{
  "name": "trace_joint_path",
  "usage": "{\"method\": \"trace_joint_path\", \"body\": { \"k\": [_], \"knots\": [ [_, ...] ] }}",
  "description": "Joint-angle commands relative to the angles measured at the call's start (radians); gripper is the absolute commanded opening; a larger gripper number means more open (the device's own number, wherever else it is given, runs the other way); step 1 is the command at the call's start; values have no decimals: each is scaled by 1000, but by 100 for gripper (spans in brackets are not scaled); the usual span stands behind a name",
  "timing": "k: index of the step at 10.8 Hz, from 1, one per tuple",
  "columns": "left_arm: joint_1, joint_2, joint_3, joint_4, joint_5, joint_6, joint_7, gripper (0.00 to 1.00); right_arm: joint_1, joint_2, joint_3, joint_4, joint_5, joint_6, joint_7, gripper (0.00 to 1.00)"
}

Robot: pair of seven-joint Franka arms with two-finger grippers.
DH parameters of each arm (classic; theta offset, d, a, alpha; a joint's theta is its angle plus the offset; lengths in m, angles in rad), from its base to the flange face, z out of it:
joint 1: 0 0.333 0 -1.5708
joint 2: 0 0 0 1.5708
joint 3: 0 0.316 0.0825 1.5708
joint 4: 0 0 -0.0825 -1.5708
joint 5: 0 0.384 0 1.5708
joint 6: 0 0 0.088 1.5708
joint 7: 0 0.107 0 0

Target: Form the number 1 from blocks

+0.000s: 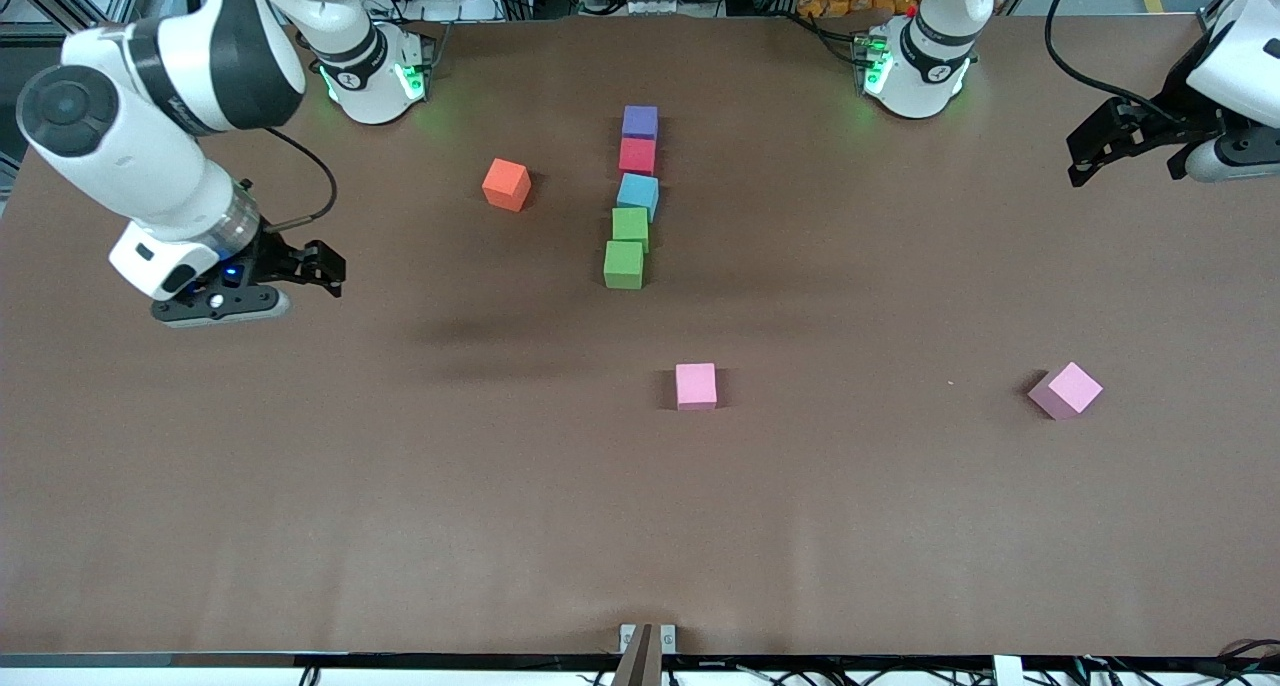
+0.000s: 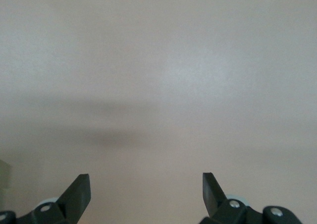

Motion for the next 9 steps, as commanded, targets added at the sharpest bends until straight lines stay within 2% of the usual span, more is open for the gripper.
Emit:
{"method": "trace_joint_path", "body": {
  "k": [1,4,6,9],
  "knots": [
    [-8,-21,11,-9,-27,-12,31,100,-14,7,-23,125,17,-118,-66,100],
    [-37,-24,38,-11,-27,-12,29,100,-16,7,-133,251,18,-252,-224,100],
    [-39,-24,40,-11,-27,-12,29,100,-14,7,-187,310,20,-295,-247,100],
    [-46,-31,40,-14,-26,-12,27,100,-25,10,-204,340,24,-286,-233,100]
  ]
}}
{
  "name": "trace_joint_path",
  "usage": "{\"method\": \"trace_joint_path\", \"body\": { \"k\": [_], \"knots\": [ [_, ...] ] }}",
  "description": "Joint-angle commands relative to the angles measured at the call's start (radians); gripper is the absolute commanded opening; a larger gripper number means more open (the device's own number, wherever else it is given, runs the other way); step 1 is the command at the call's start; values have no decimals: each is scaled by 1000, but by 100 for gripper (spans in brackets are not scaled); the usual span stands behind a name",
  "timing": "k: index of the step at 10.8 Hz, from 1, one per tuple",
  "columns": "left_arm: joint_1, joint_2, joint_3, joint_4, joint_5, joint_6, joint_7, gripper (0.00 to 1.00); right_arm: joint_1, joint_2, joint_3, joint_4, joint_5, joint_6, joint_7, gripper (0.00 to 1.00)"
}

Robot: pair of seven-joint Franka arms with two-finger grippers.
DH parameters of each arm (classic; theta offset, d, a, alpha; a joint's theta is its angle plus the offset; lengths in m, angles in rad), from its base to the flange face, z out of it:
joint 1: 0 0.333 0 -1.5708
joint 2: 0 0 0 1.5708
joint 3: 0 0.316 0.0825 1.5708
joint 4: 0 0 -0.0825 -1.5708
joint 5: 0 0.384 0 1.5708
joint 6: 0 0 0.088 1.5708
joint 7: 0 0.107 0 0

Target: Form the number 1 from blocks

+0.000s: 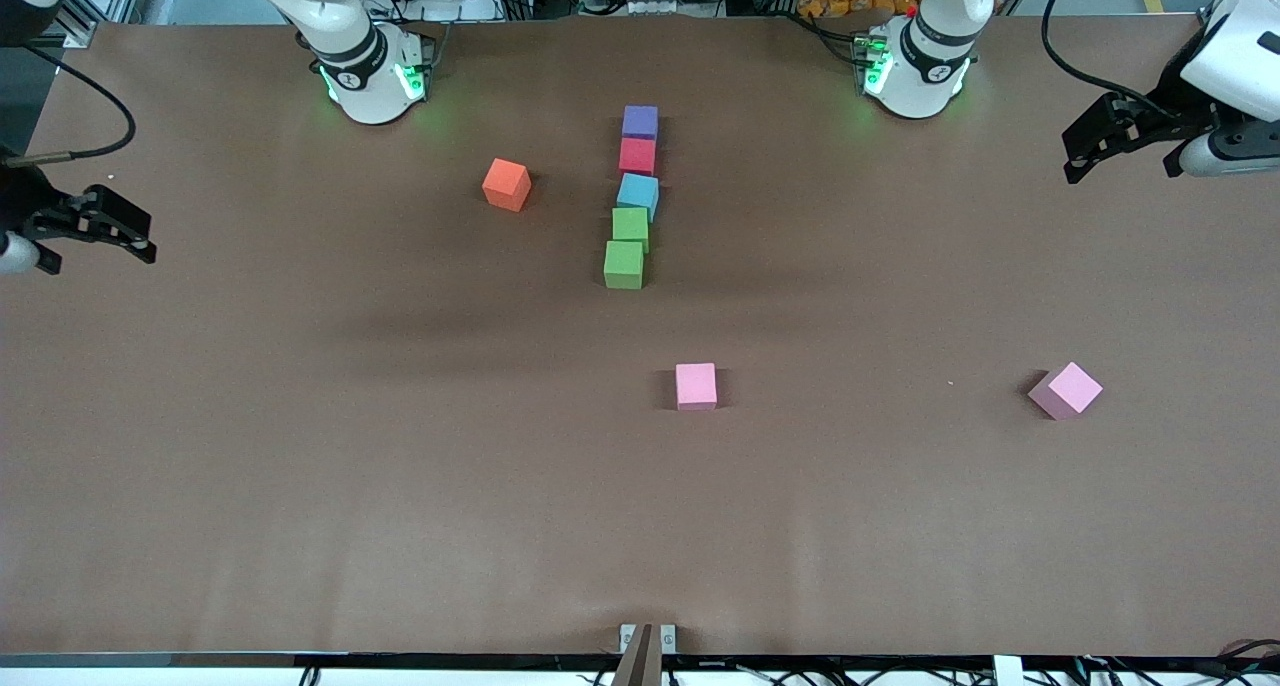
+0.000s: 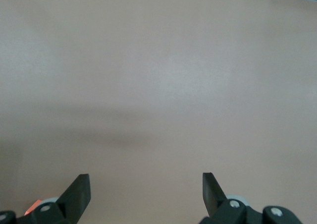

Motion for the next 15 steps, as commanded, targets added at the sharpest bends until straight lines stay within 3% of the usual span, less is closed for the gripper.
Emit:
{"method": "trace_joint_path", "body": {
  "k": [1,6,8,15],
  "knots": [
    [-11,-25,16,-12,-25,-12,29,100,-22,16,1,28,20,-4,9,100],
    [-33,-26,36,-11,-26,-18,26,100,-14,19,4,18,20,3,106,100],
    [-33,-26,37,-9,-49,-29,26,100,-16,14,2,17,85,-8,101,100],
    [-33,-28,36,-9,-54,-44,27,100,-16,10,1,14,80,-30,101,100]
  ]
}}
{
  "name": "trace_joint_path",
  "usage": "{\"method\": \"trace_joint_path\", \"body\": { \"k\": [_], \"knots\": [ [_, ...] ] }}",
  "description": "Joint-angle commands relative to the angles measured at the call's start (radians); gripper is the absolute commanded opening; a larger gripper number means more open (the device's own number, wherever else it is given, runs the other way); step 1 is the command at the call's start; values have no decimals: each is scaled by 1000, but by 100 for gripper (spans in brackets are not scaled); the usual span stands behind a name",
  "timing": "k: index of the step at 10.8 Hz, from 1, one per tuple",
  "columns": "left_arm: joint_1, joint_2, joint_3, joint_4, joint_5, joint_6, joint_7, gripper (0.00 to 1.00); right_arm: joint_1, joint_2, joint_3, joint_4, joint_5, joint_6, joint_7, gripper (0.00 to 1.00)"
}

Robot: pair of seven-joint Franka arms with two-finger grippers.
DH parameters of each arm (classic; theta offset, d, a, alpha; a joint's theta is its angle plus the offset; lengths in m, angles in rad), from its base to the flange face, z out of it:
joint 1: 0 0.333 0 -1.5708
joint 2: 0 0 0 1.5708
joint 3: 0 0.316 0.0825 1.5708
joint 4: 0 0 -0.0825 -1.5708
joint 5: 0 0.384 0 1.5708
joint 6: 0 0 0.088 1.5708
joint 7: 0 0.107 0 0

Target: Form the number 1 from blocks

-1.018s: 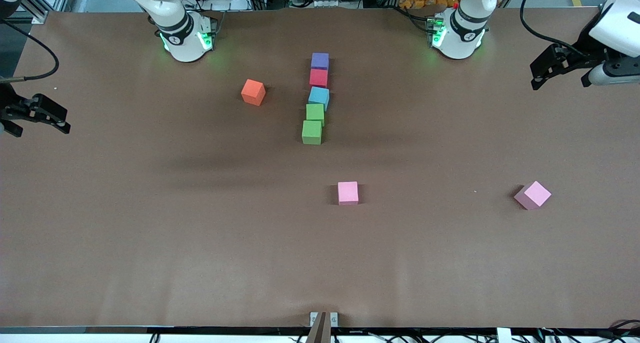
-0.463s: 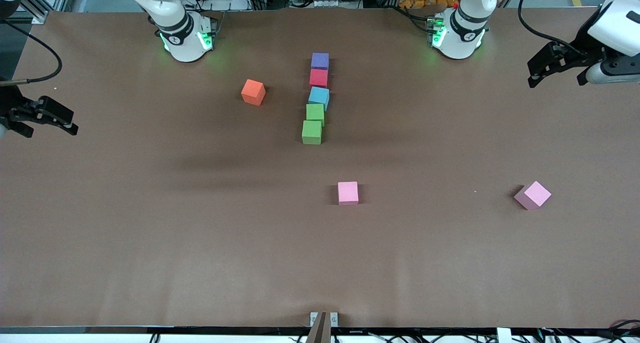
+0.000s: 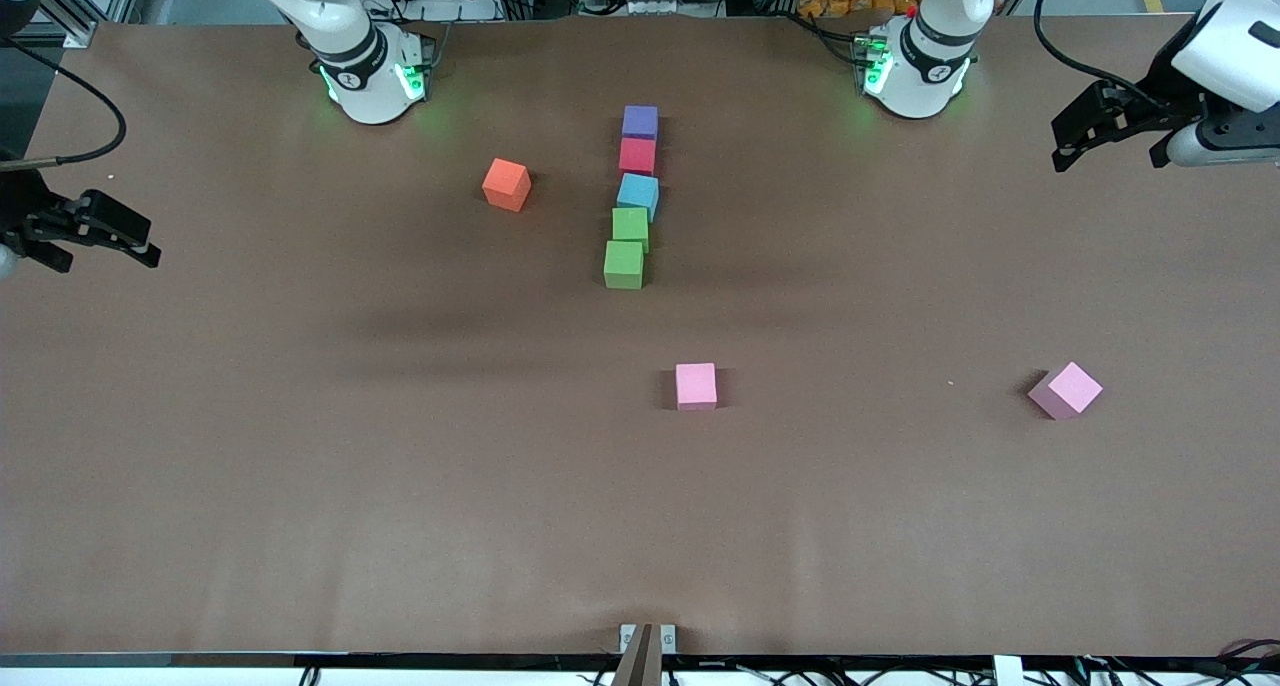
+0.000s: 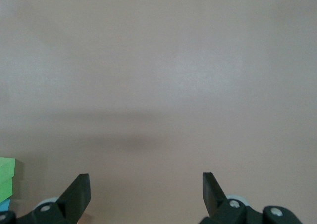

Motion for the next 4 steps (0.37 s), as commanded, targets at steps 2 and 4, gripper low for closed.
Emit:
{"method": "trace_joint_path", "body": {
  "k": [2,4],
  "knots": [
    [-7,-22,16,-9,-23,-18,27,100,-8,-1,5,10,12,-15,15,100],
    [-7,-22,14,-9,-23,-19,27,100,-8,-1,5,10,12,-15,18,100]
  ]
}}
